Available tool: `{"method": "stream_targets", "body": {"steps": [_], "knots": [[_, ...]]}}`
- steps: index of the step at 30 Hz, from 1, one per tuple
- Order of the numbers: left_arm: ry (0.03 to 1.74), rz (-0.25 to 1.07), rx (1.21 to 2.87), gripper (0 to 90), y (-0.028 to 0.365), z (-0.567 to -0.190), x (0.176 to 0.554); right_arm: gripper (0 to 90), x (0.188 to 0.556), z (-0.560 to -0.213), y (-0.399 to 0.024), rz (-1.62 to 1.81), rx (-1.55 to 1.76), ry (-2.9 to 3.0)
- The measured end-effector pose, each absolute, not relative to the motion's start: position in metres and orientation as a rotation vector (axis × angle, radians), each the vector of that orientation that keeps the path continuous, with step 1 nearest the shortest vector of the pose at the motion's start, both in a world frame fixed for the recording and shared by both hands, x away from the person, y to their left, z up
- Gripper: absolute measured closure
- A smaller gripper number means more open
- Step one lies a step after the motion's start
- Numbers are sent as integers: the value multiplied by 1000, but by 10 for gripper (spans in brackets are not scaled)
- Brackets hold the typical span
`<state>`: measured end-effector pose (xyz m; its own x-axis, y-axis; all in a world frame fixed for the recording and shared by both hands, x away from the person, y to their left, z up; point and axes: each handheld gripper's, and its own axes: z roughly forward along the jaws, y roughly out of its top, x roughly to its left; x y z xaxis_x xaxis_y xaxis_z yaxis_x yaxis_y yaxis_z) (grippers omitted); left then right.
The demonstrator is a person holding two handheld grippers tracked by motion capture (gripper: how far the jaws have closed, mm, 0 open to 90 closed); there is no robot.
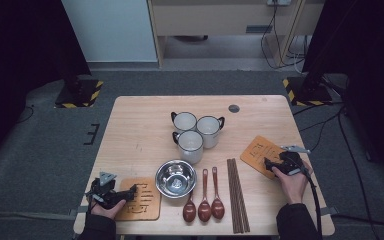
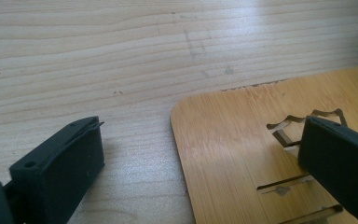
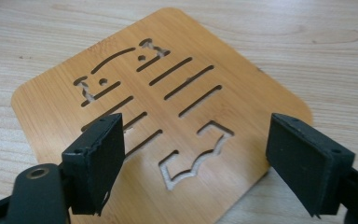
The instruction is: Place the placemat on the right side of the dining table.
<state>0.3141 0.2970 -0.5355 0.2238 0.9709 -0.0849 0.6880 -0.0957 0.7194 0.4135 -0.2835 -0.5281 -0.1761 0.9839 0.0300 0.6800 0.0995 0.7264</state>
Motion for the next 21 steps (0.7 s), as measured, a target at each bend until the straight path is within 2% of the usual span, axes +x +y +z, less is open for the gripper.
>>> {"method": "stream_targets", "body": {"steps": [12, 21], "knots": [[1530, 558, 1853, 0, 297, -535, 314, 135, 413, -532, -279, 763, 1623, 1916], [1530, 558, 1853, 0, 297, -535, 314, 140, 412, -533, -283, 774, 1666, 1907]]}}
